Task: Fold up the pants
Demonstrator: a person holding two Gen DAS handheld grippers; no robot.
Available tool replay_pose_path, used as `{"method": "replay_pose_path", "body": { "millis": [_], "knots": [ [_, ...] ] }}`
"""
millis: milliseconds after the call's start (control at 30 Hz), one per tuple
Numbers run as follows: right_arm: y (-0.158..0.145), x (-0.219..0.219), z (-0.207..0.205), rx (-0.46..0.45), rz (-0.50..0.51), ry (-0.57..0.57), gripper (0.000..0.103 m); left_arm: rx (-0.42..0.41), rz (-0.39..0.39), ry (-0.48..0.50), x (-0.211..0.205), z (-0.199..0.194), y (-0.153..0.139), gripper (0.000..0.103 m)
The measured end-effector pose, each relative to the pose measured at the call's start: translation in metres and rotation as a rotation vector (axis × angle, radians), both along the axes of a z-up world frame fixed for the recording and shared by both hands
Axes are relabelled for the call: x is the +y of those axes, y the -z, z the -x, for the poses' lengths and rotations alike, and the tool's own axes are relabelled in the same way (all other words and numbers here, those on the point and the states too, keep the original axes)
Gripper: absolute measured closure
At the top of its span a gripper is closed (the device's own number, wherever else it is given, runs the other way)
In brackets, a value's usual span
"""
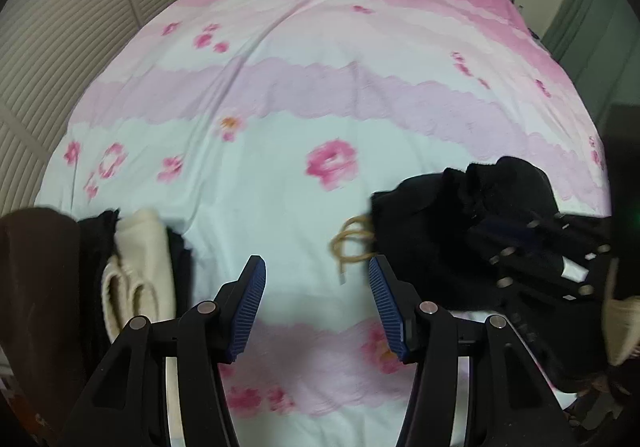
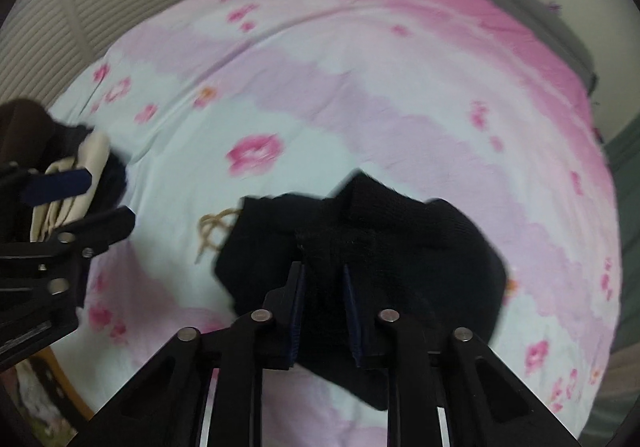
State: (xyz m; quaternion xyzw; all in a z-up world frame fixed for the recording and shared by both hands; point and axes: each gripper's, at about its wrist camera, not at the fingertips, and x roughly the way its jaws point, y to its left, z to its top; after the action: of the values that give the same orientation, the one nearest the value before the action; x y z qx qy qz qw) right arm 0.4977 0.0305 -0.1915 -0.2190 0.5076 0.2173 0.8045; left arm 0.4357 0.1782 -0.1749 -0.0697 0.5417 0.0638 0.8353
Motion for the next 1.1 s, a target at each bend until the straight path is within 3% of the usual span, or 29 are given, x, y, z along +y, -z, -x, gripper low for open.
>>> {"method": "replay_pose_path", "body": {
  "millis": [167,267,333,467,533,633,733,900,1100],
  "knots": [
    [0.037,0.028,0.006,0.138,-0.059,-0.025,0.092,0.014,-0.002,-0.036,0.025,0.012,0.006,0.05],
    [0.034,0.022,0.015,0.202,-0.167,0.002,0.081,0.011,0.01,-0.04,0.031,0.014,0.007,0.048],
    [0.019,0.009,0.024,0.18,-0.214,0.016,0.056,0.01,0.032,-0.026,0.028,0.012,0.007,0.045],
    [-0.019,-0.039,0.038,0.064,-0.24,0.092,0.051,-0.001,0.103,0.037,0.003,-0.002,0.002,0.037],
    [-0.033,-0.068,0.038,0.011,-0.239,0.166,0.036,-0.005,0.145,0.069,-0.011,-0.01,-0.001,0.034],
    [-0.05,-0.115,0.034,-0.087,-0.223,0.292,0.034,-0.007,0.209,0.119,-0.037,-0.028,-0.003,0.027],
    [-0.053,-0.156,0.024,-0.129,-0.213,0.405,0.033,-0.004,0.274,0.153,-0.06,-0.049,0.001,0.02],
    [-0.034,-0.207,0.003,-0.109,-0.202,0.536,0.033,0.053,0.416,0.126,-0.084,-0.08,0.023,0.017],
    [0.004,-0.231,-0.013,-0.026,-0.203,0.602,0.033,0.132,0.471,0.007,-0.094,-0.099,0.057,0.014]
  ]
}}
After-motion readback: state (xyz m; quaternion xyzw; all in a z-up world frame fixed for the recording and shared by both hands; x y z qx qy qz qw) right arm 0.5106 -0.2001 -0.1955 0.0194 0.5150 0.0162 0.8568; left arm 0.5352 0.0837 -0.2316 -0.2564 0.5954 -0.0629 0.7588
